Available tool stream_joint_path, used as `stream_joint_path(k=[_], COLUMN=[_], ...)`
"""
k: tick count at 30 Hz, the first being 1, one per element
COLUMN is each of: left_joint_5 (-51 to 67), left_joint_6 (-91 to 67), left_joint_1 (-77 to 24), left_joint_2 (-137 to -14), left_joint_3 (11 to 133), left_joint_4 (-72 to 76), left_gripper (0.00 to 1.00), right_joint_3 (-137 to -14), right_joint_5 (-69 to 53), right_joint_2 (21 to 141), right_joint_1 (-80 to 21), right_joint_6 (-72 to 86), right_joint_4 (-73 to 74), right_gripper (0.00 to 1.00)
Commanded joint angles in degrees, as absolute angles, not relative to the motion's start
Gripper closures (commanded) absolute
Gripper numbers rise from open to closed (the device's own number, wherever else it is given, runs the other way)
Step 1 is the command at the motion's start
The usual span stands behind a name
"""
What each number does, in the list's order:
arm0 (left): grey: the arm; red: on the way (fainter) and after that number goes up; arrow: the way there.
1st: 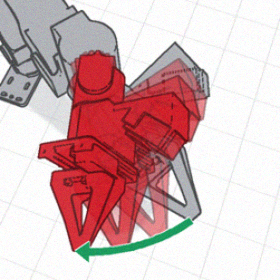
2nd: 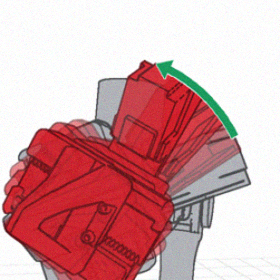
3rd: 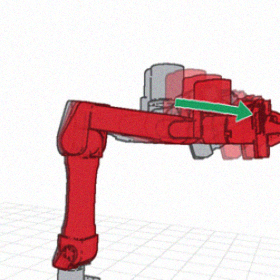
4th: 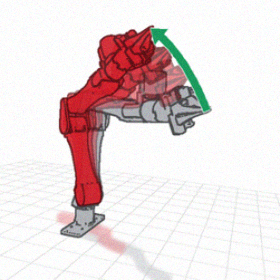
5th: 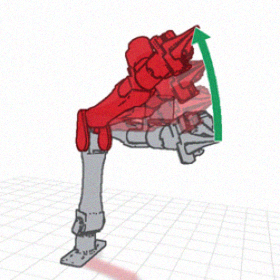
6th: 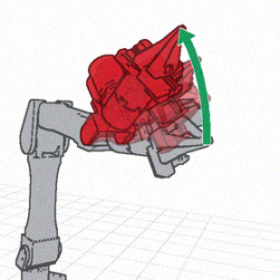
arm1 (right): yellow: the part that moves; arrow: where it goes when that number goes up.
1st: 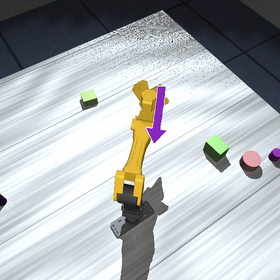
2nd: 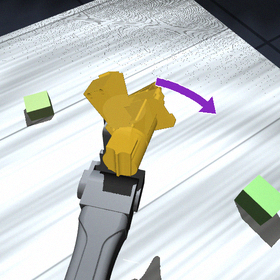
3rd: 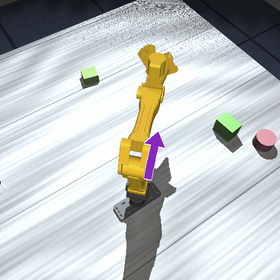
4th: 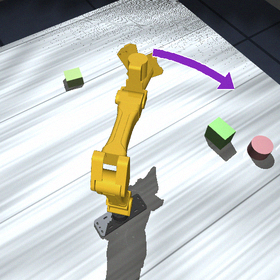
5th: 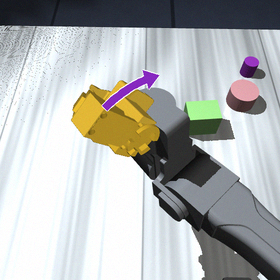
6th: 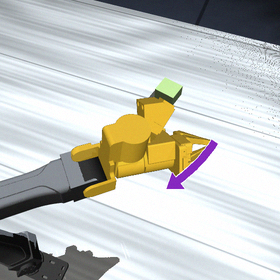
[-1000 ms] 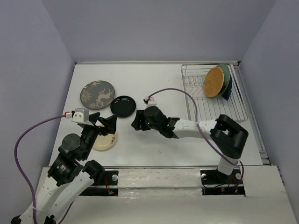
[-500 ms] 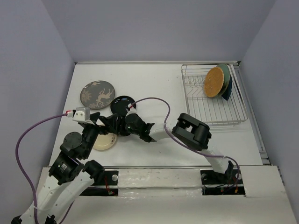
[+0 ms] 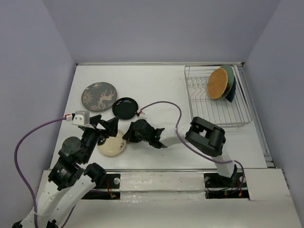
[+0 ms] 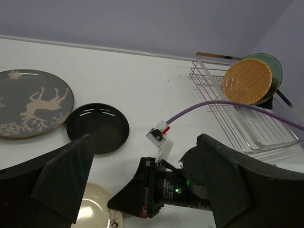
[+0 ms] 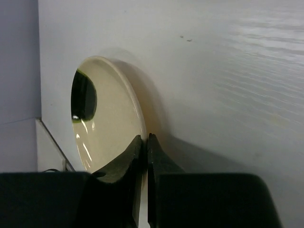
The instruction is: Load the plates into the dish rack
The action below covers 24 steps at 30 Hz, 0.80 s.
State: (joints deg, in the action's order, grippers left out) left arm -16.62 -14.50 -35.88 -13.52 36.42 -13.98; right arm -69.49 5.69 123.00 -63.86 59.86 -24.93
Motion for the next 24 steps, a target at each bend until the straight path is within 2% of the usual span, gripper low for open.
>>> stream_joint_path(k=[1,4,6,9,10,14,17,24], left_joint_5=[-15.30,-13.72,-11.88,-9.59,-9.15,-7.82,-7.74,-6.68], left_joint_6=[-14.85,-14.85,-14.77,-14.42,-14.33,-14.15,-14.15,-13.98], left_joint_1=[-35.51,-35.51,-35.51,-35.33,-35.33,-35.24,-35.33,-35.24], left_joint_2=[-12.66,-13.09,-14.23,-15.38,-15.47,-15.12,-15.29,-15.73], left_joint_3=[37.35,37.09,36.91,36.91,37.00,36.74,36.74,36.74], left_joint_4=[-11.78,-11.43,-11.16,-11.16,-11.08,-10.63,-10.55,-10.46], left_gripper=[0.01,0.01,0.01,0.01,0.01,0.01,0.01,0.01], right_joint_3=[-63.47,-58.37,-56.52,-59.92,-61.59,-70.20,-77.68,-88.32], right_joint_5=[16.15,24.23,26.09,30.31,35.02,42.08,44.47,41.84], right_joint_2=[109.19,91.75,84.41,74.48,73.31,74.35,79.79,91.74], right_joint_1=[-64.34,-60.04,-54.27,-46.87,-42.32,-30.37,-24.89,-15.04], right_joint_6=[51.25,45.46,39.92,30.79,28.15,10.25,3.54,-7.90], right_joint_4=[-20.41,-14.27,-7.78,-0.28,4.87,9.05,10.46,10.37], right_gripper=[0.93,0.93,0.93,0.93,0.93,0.93,0.93,0.93])
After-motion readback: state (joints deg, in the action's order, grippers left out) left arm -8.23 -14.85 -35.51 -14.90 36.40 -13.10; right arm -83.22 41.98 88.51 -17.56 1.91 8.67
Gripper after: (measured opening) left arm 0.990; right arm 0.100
